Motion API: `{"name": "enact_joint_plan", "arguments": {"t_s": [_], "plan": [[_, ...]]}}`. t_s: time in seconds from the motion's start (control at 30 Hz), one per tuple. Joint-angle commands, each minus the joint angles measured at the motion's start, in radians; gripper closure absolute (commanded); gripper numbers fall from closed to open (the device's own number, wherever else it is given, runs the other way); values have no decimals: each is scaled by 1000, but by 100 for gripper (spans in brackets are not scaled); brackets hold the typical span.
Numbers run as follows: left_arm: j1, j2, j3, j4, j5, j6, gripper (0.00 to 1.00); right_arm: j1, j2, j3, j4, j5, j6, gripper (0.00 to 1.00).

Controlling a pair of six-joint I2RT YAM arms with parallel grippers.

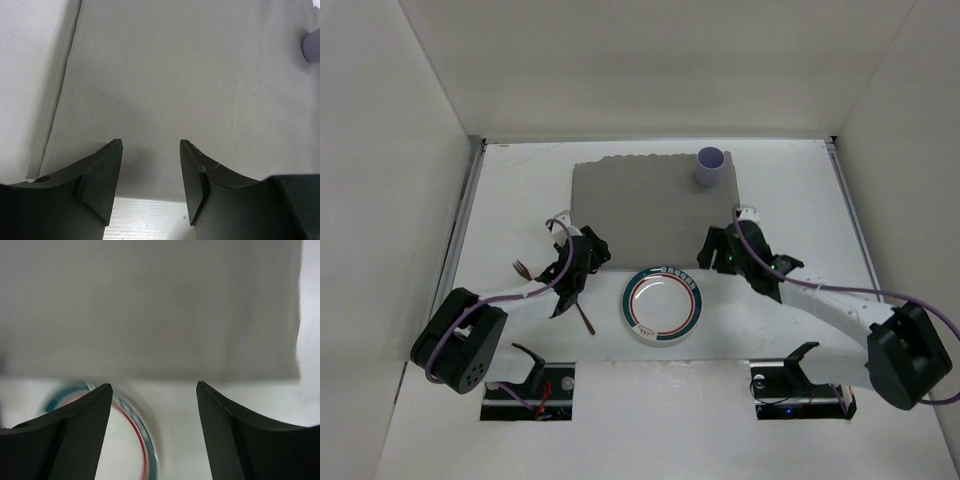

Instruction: Set the dinner table for one person

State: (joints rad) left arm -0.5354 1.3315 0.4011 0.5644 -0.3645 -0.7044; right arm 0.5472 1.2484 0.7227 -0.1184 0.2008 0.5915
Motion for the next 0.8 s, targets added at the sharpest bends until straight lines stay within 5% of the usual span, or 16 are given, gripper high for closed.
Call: {"name": "enact_joint_plan", "arguments": {"t_s": [0.0, 0.13, 0.33, 0.77], "plan": [[5, -20, 13, 43, -7, 2, 52, 78, -118, -110, -58, -1, 62, 25], [13, -6, 15, 40, 9, -6, 52, 170, -179, -204, -102, -37, 155, 25], [5, -5, 16, 43, 6, -6, 52, 193, -118, -296, 66, -159, 248, 32], [21, -25, 4, 43, 10, -6, 52, 99, -55, -376, 261, -346, 304, 86]]}}
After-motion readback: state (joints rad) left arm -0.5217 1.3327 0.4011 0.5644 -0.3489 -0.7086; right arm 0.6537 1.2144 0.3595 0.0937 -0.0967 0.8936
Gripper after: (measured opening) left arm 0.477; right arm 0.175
